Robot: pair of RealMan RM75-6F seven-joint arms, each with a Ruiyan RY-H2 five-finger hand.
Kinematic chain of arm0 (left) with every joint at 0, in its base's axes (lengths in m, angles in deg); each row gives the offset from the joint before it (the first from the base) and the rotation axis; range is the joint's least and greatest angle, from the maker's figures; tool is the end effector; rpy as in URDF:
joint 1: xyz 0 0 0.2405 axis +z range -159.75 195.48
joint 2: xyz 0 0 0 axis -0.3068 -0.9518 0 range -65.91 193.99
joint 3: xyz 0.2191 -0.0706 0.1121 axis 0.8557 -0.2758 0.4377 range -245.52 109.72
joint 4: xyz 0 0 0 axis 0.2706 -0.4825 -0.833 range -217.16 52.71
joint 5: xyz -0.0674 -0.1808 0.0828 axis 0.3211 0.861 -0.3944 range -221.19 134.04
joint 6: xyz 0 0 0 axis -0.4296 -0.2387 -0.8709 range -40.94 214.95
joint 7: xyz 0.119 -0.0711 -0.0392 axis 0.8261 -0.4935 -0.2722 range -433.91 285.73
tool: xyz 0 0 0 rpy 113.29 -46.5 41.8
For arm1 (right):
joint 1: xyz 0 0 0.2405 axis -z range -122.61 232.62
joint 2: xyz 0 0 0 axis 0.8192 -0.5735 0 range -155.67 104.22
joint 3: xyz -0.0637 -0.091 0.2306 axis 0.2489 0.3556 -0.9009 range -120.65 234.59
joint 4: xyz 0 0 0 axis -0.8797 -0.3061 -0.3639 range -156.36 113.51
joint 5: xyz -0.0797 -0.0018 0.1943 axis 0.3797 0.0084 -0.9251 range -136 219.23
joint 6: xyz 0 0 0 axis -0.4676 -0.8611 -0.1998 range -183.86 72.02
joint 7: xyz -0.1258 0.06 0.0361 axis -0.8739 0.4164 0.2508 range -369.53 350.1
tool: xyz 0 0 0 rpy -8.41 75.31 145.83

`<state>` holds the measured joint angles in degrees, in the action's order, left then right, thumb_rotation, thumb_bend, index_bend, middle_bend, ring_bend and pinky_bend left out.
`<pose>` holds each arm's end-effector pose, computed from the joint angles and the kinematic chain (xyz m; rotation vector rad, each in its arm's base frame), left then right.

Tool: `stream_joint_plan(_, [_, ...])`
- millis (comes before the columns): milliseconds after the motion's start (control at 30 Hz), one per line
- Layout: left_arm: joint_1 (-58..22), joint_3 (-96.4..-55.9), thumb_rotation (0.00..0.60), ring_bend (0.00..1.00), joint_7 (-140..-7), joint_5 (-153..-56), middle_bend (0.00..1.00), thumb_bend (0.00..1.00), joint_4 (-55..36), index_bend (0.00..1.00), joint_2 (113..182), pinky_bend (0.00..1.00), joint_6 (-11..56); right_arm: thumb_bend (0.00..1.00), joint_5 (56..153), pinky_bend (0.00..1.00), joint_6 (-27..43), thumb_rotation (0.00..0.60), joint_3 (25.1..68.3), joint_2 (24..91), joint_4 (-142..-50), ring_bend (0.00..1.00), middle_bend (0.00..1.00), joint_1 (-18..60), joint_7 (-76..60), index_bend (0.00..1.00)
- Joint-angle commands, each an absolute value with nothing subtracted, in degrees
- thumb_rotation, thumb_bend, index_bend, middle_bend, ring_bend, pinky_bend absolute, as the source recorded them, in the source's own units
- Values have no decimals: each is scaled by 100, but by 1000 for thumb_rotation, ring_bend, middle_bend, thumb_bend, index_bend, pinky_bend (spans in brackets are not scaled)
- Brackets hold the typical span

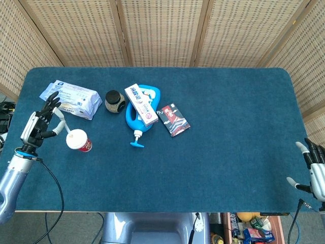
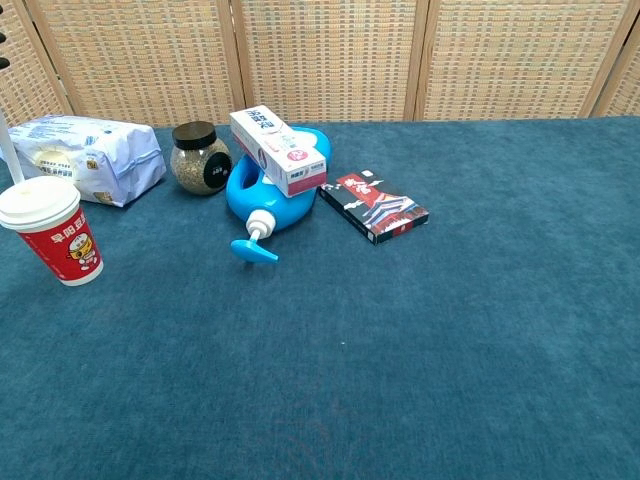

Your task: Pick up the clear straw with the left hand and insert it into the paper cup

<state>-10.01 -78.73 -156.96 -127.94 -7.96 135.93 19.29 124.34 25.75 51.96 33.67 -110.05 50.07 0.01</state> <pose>-0.2640 0.3404 0.1355 -0.9656 -1.8988 -1.8925 -0.3359 -0.1905 0.1959 1.3169 -0.9519 0.8960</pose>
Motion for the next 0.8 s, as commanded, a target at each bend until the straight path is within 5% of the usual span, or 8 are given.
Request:
stream_joint_plan(33, [-1014, -7865, 600, 0, -15677, -12785, 0, 414, -834, 583, 13614, 0, 1946, 0, 12430, 0, 2572, 600, 5195, 3369, -11008, 0, 0, 5005, -5, 0])
stream_joint_plan(800, [-1034, -7746, 600, 0, -15935, -12799, 0, 414, -1141, 583, 13862, 0, 1970, 0, 12428, 0, 2565, 600, 5195, 3350, -11010, 0, 0, 5014, 20, 0])
